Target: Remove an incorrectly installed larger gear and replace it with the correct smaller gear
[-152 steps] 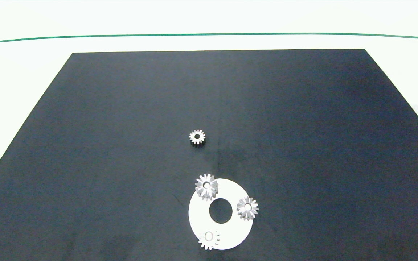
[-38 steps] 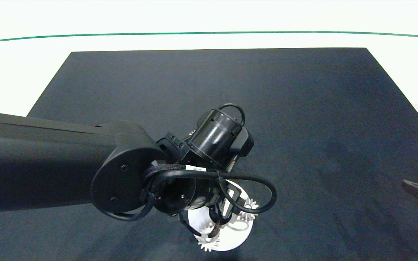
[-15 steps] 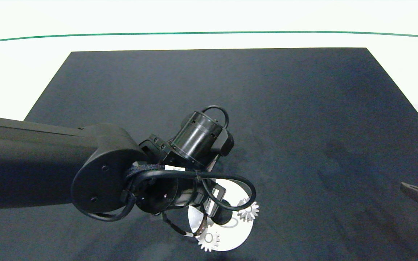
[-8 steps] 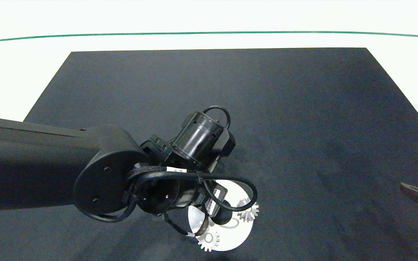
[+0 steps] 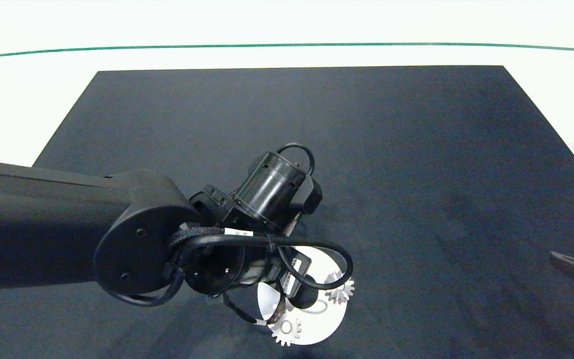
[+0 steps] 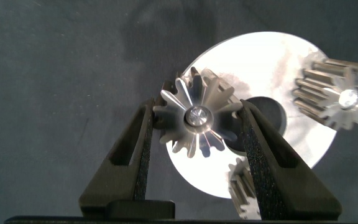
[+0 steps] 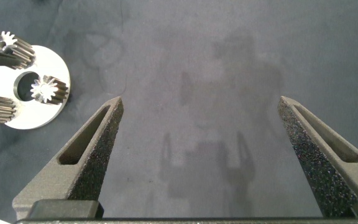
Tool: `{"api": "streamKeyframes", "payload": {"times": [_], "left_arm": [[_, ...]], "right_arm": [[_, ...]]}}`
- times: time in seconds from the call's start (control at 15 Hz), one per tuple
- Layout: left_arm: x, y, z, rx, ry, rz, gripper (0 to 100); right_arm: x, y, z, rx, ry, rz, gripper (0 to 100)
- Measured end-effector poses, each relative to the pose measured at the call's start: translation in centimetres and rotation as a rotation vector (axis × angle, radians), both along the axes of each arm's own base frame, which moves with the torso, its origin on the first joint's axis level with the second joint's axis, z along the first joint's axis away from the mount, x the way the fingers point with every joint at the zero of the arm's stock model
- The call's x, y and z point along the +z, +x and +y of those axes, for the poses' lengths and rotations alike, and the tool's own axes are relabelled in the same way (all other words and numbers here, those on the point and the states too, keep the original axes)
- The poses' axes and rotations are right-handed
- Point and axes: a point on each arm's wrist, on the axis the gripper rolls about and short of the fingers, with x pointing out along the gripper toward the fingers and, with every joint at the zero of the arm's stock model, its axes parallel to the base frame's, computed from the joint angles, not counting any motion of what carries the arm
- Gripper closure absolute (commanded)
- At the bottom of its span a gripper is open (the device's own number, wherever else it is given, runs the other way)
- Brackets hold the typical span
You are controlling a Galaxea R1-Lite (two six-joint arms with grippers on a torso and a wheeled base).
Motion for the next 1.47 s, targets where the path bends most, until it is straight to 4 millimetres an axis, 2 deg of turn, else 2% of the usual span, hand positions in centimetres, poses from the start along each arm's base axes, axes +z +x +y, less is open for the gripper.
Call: {"api": "streamKeyframes", "payload": {"times": [0.4, 0.93, 1.0, 1.47], "left_arm": [[2.3, -1.0, 1.2, -0.001, -0.053, -0.047, 66], [2.5, -1.5, 1.9, 0.006, -0.059, -0.047, 66], [2.6, -1.5, 2.0, 0.004, -0.06, -0.048, 0], [2.8, -1.8, 2.3, 0.0, -0.062, -0.052, 0]], "right_arm": [[0.1, 0.0, 0.0, 0.0, 0.002, -0.007, 0], [0.1, 0.0, 0.0, 0.0, 0.001, -0.007, 0], [0.1, 0.0, 0.0, 0.0, 0.001, -0.007, 0], [0.1, 0.0, 0.0, 0.0, 0.001, -0.008, 0]]}}
